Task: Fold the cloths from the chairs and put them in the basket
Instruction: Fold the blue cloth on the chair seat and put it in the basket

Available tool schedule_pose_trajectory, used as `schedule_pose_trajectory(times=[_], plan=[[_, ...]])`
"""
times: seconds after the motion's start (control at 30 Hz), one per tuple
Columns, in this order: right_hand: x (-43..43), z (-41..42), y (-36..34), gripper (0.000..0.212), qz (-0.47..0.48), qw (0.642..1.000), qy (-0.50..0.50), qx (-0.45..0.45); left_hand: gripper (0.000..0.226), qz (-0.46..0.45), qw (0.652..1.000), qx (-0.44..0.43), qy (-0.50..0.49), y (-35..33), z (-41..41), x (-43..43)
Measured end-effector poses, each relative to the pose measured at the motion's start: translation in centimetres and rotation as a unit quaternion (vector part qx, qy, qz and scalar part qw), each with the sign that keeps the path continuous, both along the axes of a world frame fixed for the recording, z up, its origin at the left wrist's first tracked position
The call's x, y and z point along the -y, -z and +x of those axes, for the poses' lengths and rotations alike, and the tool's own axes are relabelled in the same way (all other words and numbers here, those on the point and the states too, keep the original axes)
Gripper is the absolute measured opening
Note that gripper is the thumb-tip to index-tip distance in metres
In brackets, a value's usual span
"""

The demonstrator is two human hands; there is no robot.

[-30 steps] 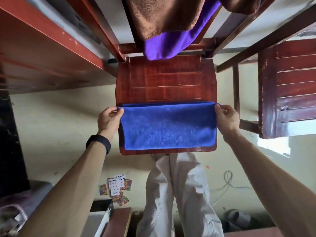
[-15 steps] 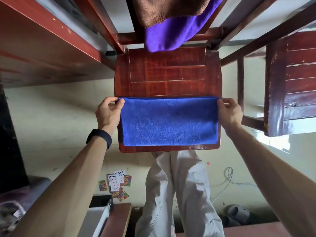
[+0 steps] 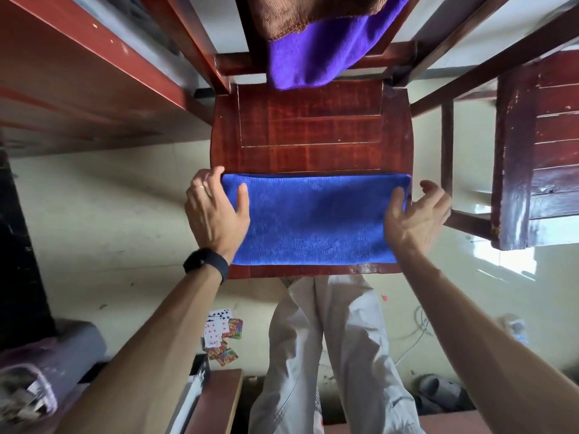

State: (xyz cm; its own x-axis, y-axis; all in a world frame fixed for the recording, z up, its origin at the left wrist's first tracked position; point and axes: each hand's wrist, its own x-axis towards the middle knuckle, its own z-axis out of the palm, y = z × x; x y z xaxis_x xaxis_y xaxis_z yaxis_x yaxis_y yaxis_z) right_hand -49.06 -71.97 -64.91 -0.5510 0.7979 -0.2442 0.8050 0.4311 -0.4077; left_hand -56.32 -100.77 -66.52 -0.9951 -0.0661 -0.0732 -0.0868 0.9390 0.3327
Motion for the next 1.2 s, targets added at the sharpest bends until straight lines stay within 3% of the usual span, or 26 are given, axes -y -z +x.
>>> schedule_pose_trajectory(times=[0.07,0.17,0.3,0.43,0.57,0.77,0.87,1.0,1.13,1.2], plan=[[2.3,1.6,-0.5,0.045,0.056,0.992,-0.114,-0.025,0.050,-0.034,0.995,-0.039,0.090,0.3,2.5,-0.9],[5.4,2.9,0.5,0.049,0.083,0.947,-0.311,-0.009,0.066,-0.031,0.977,0.023,0.207,1.4,5.7,-2.8],[5.4,2.5,3.4,0.061,0.086,0.905,-0.411,0.068,0.072,-0.071,0.971,0.064,0.217,3.6,5.9,-3.6],[2.2,2.4,5.9,0.067,0.136,0.913,-0.380,0.056,0.069,-0.091,0.974,0.037,0.203,5.2,4.9,-2.8],[1.7,3.1,6.4,0.071,0.149,0.930,-0.330,0.065,0.068,-0.097,0.987,0.046,0.116,5.1,4.4,-2.4],[-0.1,4.4,5.5,0.071,0.123,0.952,-0.270,0.078,0.068,-0.105,0.985,0.064,0.120,4.3,3.9,-2.8],[0.3,5.2,5.3,0.072,0.125,0.946,-0.281,0.100,0.067,-0.123,0.975,0.067,0.171,4.5,1.9,-2.6],[1.1,9.0,3.4,0.082,0.119,0.942,-0.286,0.131,0.066,-0.137,0.939,0.041,0.314,3.9,-4.5,-5.2],[3.9,12.2,0.3,0.083,0.063,0.948,-0.269,0.158,0.067,-0.142,0.893,0.053,0.423,2.1,-8.4,-11.3],[5.3,12.7,-1.1,0.078,0.022,0.955,-0.240,0.176,0.070,-0.151,0.887,0.070,0.430,1.1,-8.1,-14.3]])
